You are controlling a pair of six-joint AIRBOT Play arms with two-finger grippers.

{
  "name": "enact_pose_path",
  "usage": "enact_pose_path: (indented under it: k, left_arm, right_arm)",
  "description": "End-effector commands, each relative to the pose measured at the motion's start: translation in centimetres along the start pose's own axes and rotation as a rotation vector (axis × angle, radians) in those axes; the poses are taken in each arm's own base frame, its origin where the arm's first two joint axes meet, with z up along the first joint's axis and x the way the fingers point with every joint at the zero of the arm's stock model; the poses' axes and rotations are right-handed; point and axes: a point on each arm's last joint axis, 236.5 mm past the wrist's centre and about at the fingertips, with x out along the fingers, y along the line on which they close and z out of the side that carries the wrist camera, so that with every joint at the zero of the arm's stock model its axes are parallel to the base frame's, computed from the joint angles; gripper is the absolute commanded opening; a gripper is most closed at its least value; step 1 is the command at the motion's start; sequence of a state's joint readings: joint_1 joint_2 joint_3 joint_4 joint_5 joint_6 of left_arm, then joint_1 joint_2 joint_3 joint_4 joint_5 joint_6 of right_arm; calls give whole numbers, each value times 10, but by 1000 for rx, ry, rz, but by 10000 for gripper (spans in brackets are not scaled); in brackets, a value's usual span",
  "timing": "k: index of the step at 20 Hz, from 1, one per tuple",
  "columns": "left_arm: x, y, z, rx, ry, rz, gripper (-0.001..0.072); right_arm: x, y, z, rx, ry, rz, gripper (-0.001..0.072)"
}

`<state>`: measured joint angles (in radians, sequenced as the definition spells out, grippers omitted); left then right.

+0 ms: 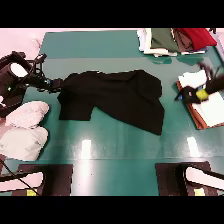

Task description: Fold the shirts.

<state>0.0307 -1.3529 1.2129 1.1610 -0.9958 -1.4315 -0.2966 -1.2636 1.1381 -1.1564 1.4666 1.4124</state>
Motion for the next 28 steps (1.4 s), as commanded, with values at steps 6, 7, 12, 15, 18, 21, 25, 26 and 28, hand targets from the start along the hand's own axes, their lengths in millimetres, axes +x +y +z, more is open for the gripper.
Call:
enact_pose_path:
  k: [6, 7, 12, 15, 18, 21, 25, 26, 28]
  left_arm:
    - [-7, -2, 3, 6, -4, -2, 26]
    - [-7, -2, 3, 6, -4, -2, 26]
    - [-7, -4, 1, 2, 1, -10, 26]
    - [-27, -14, 6, 26, -1, -21, 26]
    - [-98, -41, 47, 104, -191, -25, 26]
    - [-221, -88, 83, 216, -467, -43, 26]
    - [-405, -155, 76, 366, -861, -69, 26]
    - [-444, -168, 66, 396, -945, -75, 26]
    - [-506, -189, 44, 442, -1076, -89, 26]
  right_arm:
    - [116, 5, -113, 226, 162, 211, 540]
    - [121, 13, -111, 218, 148, 222, 496]
    - [138, 47, -108, 111, 120, 223, 333]
    - [125, 63, -95, -1, 34, 222, 18]
    - [39, 103, -39, -178, -244, 253, 17]
    - [-111, 147, 11, -326, -642, 258, 17]
    - [-299, 179, 3, -461, -1062, 166, 17]
    - [-332, 182, -6, -481, -1129, 126, 17]
    - [-379, 184, -21, -509, -1212, 44, 17]
